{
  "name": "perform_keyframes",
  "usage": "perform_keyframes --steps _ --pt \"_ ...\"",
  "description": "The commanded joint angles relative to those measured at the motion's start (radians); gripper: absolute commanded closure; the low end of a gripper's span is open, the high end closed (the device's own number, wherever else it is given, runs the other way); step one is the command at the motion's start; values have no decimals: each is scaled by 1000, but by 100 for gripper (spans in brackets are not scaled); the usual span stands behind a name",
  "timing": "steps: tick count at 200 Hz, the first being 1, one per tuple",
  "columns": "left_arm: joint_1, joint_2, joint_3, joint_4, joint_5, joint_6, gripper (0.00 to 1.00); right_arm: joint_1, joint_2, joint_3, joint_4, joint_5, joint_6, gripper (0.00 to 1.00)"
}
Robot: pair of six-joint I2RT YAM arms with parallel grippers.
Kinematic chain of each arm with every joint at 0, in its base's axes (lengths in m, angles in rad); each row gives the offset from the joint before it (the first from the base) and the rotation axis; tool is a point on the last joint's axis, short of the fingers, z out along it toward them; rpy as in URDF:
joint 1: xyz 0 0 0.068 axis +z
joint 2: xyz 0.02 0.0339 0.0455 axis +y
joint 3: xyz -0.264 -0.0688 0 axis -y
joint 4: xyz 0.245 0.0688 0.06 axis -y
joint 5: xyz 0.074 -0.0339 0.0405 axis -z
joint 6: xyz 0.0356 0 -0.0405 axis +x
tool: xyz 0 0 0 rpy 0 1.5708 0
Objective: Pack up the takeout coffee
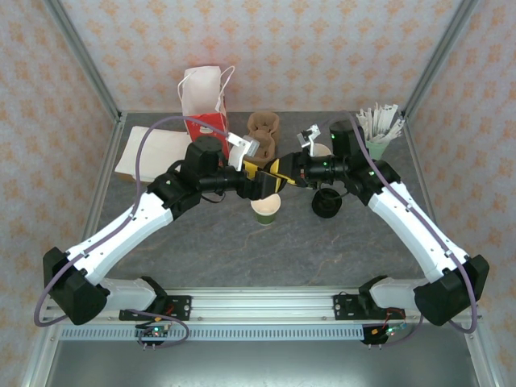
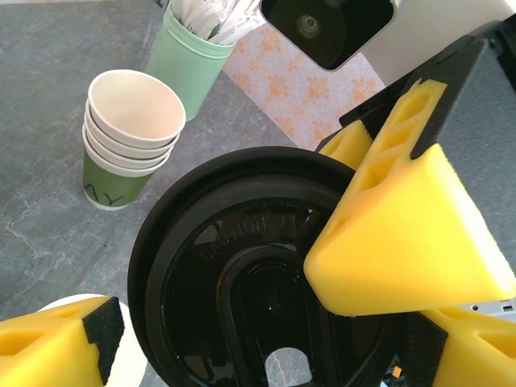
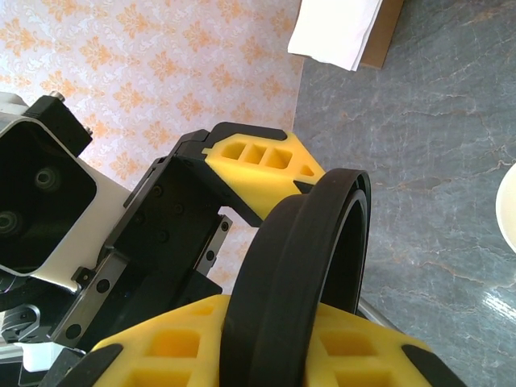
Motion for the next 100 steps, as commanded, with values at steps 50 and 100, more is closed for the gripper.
perform_keyframes --steps 50,100 --pt "3 0 20 59 15 -13 17 9 -18 25 52 -22 59 79" --pt "3 7 25 47 12 -11 21 10 -17 12 97 -23 102 79"
